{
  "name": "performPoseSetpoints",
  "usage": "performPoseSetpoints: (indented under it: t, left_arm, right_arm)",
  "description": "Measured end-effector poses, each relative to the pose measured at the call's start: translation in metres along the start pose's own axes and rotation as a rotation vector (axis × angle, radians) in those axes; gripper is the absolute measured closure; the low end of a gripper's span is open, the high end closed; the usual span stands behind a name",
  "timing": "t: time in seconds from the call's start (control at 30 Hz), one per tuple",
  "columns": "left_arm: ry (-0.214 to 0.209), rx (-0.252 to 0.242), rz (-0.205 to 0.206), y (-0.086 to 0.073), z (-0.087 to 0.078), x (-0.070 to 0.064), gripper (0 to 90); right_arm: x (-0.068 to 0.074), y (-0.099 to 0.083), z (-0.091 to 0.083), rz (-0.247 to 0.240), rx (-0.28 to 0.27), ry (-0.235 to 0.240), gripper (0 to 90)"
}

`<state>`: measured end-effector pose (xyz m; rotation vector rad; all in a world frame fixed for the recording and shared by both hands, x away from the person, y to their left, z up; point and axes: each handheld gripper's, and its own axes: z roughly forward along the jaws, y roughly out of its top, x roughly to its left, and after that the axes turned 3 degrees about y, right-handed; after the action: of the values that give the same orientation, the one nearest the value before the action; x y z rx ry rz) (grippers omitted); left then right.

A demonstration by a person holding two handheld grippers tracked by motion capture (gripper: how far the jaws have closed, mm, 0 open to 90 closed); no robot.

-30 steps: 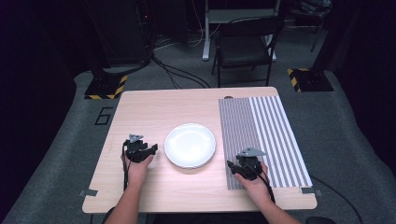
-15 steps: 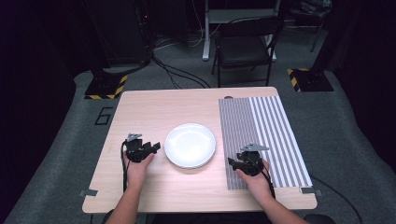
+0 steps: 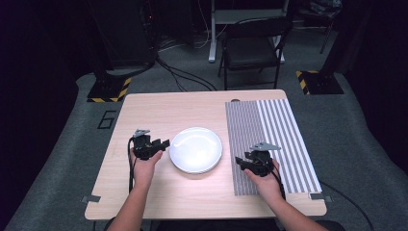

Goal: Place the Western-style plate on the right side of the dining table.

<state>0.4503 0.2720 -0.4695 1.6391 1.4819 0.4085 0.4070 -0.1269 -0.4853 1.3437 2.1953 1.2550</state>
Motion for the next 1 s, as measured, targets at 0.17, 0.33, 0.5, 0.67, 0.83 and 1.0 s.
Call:
performPoseSetpoints:
  t: [0.17, 0.33, 0.5, 0.67, 0.83, 1.0]
  left_arm:
    - [-0.044, 0.000, -0.033, -0.003, 0.009, -0.002, 52.7]
    - [-0.035, 0.018, -0.048, -0.008, 0.014, 0.000, 52.1]
    - [-0.046, 0.025, -0.062, -0.014, 0.013, 0.009, 53.7]
    - [-0.049, 0.034, -0.073, -0.017, 0.012, 0.015, 56.1]
    - [-0.069, 0.029, -0.088, -0.017, 0.010, 0.015, 59.3]
    - [-0.091, 0.025, -0.120, -0.018, 0.010, 0.016, 64.2]
  right_arm:
    - [0.000, 0.004, 0.002, 0.020, -0.015, 0.021, 52.0]
    - [0.003, 0.006, 0.007, 0.025, -0.003, 0.031, 55.2]
    - [0.004, 0.008, 0.015, 0.038, -0.015, 0.030, 57.3]
    - [0.007, 0.014, 0.022, 0.046, -0.032, 0.033, 59.9]
    - [0.011, 0.020, 0.029, 0.050, -0.041, 0.049, 61.2]
    - [0.015, 0.024, 0.039, 0.056, -0.040, 0.067, 63.8]
